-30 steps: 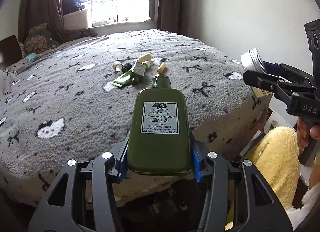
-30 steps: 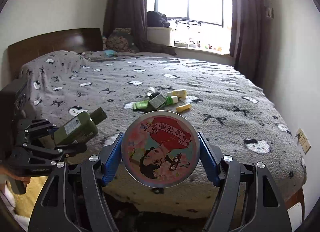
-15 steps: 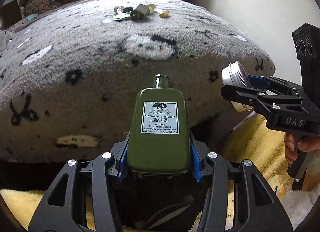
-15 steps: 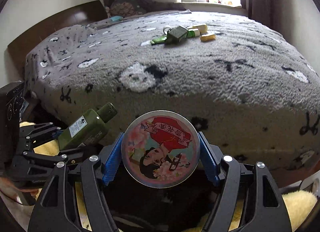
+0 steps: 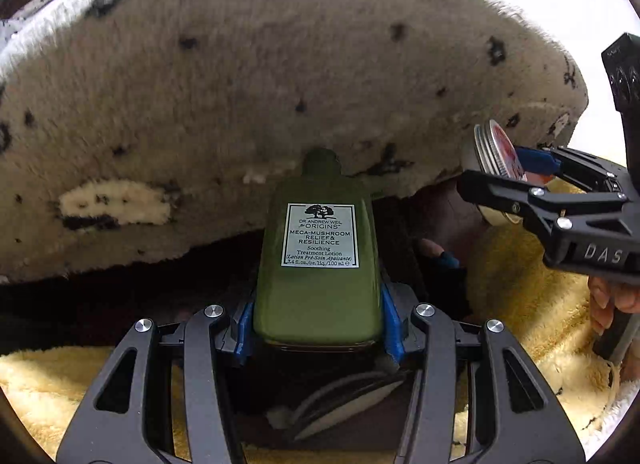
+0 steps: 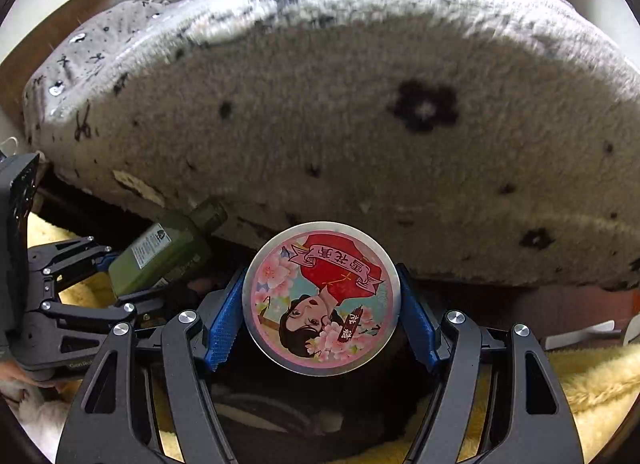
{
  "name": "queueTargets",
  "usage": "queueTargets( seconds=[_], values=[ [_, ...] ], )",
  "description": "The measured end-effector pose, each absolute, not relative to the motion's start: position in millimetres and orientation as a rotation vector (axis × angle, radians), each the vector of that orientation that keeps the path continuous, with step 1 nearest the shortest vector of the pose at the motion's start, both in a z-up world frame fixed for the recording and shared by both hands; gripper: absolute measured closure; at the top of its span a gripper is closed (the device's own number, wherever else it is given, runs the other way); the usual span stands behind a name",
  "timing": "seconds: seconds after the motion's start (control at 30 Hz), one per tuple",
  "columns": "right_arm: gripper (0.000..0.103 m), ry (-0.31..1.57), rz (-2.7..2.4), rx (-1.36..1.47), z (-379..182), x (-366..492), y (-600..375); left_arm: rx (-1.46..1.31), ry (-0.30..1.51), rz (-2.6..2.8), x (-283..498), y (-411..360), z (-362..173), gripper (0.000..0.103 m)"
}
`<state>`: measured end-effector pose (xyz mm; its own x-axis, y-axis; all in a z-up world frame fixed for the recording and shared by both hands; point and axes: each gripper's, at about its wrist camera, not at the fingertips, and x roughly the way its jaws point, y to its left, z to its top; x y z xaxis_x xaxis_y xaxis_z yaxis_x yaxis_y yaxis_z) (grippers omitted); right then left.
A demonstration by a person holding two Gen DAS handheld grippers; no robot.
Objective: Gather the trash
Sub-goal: 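Carry the tin and green bottle down below the bed edge toward the bin, then open both tools to drop the tin and green bottle into the bin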
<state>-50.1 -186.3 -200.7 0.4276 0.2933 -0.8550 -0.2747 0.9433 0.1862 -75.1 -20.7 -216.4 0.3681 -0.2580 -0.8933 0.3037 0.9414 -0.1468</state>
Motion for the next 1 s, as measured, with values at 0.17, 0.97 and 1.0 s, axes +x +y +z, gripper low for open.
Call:
queueTargets(
  seconds=[0.17,0.97,1.0],
  values=[
    [0.032,1.123,0.359,0.012,-215.4,-48.5,-182.8,0.03,1.206,-0.37,-72.9,-21.8,-235.8,0.056],
    [0.031,1.216,0.414,0.009,-241.7,-35.5,-168.0,0.017,1.311,-0.39,-68.2,-29.1,-267.6,0.058],
    [0.031,1.215,0.413,0.009,-239.7,-35.3,-168.7,0.013,1.306,-0.393,-68.3,-28.7,-266.4,0.056]
  ],
)
